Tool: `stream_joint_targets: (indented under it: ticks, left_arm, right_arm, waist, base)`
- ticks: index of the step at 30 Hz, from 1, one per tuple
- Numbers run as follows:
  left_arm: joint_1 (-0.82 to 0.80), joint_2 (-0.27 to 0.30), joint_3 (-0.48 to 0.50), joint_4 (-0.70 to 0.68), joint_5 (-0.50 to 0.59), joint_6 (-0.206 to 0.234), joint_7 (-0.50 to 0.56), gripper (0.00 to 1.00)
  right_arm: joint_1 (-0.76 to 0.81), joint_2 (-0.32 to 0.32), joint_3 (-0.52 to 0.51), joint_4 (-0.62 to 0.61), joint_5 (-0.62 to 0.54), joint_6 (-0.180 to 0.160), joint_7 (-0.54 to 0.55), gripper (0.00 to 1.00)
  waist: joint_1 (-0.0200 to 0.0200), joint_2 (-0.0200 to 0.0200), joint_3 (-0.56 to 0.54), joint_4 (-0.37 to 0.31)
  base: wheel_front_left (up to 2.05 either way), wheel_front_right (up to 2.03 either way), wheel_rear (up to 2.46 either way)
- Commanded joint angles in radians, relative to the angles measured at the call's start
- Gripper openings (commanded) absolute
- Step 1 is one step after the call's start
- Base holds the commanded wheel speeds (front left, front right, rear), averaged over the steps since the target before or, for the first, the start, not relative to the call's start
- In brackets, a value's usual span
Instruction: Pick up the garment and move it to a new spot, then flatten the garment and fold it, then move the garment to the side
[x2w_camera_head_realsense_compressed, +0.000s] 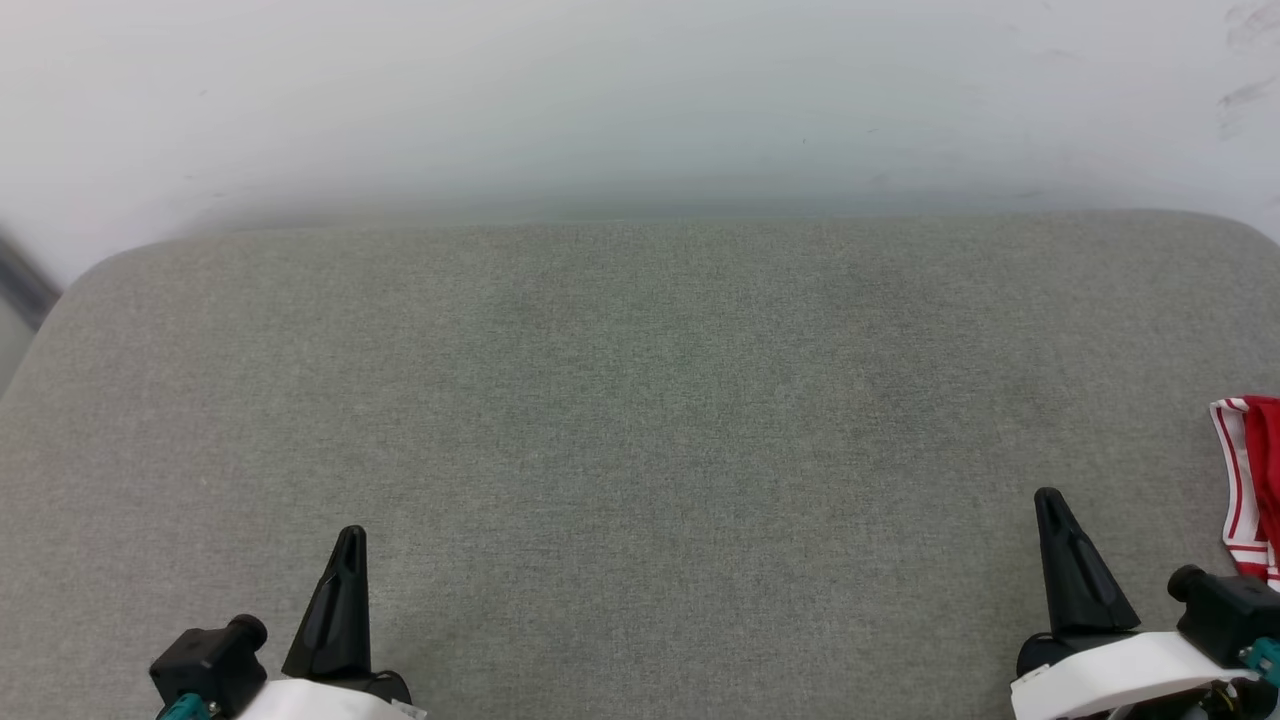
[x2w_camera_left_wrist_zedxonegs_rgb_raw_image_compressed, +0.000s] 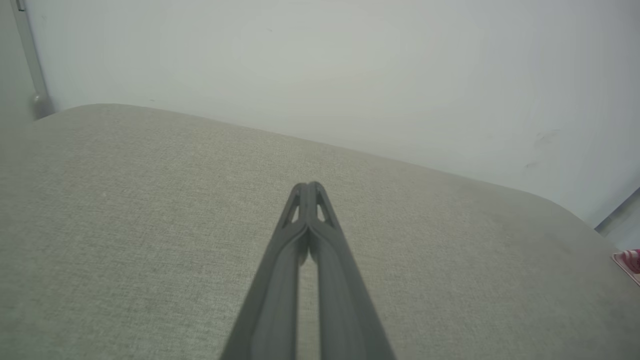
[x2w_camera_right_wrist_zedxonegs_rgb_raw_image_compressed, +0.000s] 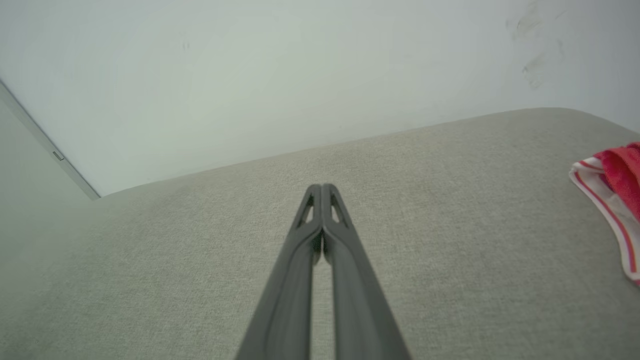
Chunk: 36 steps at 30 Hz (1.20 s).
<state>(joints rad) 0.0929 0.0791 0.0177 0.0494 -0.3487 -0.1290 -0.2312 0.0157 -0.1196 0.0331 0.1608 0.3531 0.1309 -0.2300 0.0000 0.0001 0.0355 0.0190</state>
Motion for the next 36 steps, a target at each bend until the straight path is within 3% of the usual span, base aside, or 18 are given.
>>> stream_joint_targets:
  ticks: [1, 19, 36]
  left_arm:
    - [-0.030, 0.007, 0.003, -0.005, -0.057, 0.002, 0.009, 0.00]
    - [-0.076, 0.013, 0.006, 0.049, -0.364, -0.001, 0.075, 0.00]
    - [-0.106, 0.014, 0.014, 0.080, -0.585, -0.001, 0.127, 0.00]
  right_arm:
    - [-0.022, 0.002, -0.007, -0.010, 0.059, 0.000, 0.011, 0.00]
    - [-0.050, 0.009, -0.029, 0.012, 0.358, 0.000, 0.081, 0.00]
    - [-0.069, 0.018, -0.049, 0.028, 0.575, 0.000, 0.136, 0.00]
  waist:
    - [0.0000, -0.0001, -0.001, 0.000]
    - [0.0000, -0.0001, -0.006, -0.003]
    - [0.0000, -0.0001, -0.010, -0.006]
  base:
    - [0.00, 0.00, 0.00]
    - [0.00, 0.00, 0.00]
    - [0.00, 0.00, 0.00]
